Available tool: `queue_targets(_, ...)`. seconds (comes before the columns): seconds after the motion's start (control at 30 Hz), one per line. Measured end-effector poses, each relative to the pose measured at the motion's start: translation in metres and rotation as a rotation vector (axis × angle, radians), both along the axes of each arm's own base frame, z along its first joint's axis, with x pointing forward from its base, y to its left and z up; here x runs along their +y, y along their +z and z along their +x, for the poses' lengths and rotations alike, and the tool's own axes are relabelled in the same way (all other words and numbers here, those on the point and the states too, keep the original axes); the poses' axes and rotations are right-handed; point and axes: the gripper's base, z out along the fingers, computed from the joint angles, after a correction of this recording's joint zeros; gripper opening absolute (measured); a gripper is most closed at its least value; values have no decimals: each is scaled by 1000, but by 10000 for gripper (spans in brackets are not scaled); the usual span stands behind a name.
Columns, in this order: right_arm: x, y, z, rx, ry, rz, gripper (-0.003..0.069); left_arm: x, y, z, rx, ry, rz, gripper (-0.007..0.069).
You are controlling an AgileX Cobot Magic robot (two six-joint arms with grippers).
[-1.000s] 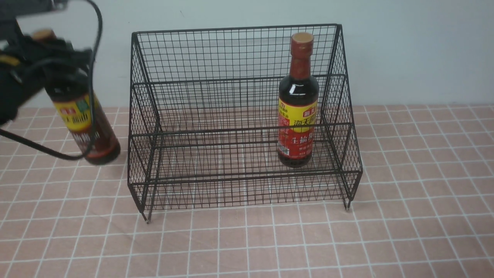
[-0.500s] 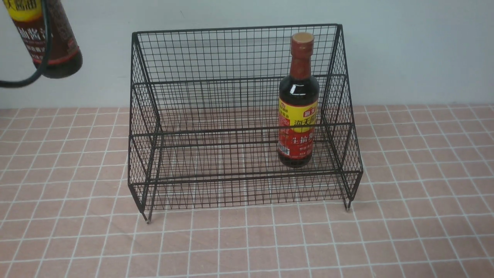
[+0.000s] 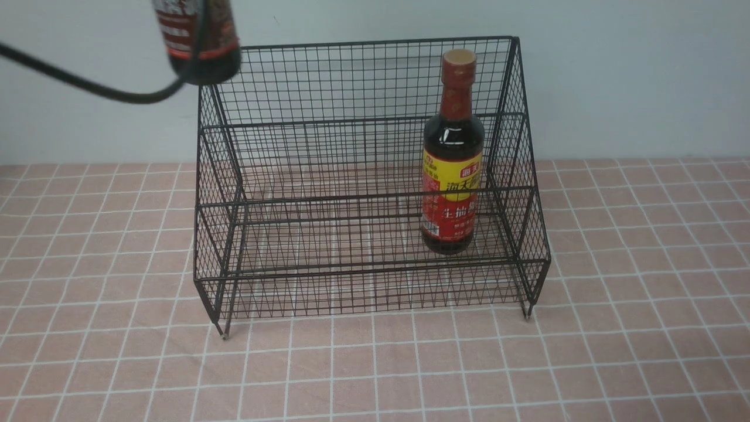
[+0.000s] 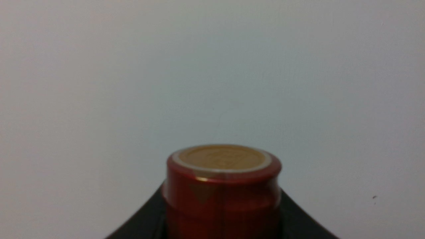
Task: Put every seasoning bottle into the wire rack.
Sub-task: Use the left arm to put the condiment bottle back on the shelf
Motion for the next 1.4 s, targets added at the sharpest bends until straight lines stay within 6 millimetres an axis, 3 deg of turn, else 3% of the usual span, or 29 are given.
queue_targets(0.2,0,0,0,0,0,0,-15,-17,-26,47,76,-19,24,258)
queue_targets(0.43,0,0,0,0,0,1,-15,-26,-51,72,179,-47,56,258)
queue_targets(1.0,0,0,0,0,0,1,-15,-38,-98,65,616,-195,208,258)
queue_targets(1.27,0,0,0,0,0,1,-15,-39,-105,66,674,-211,244,258)
queue_targets(1.4,0,0,0,0,0,1,-15,-41,-120,71,729,-221,259,258)
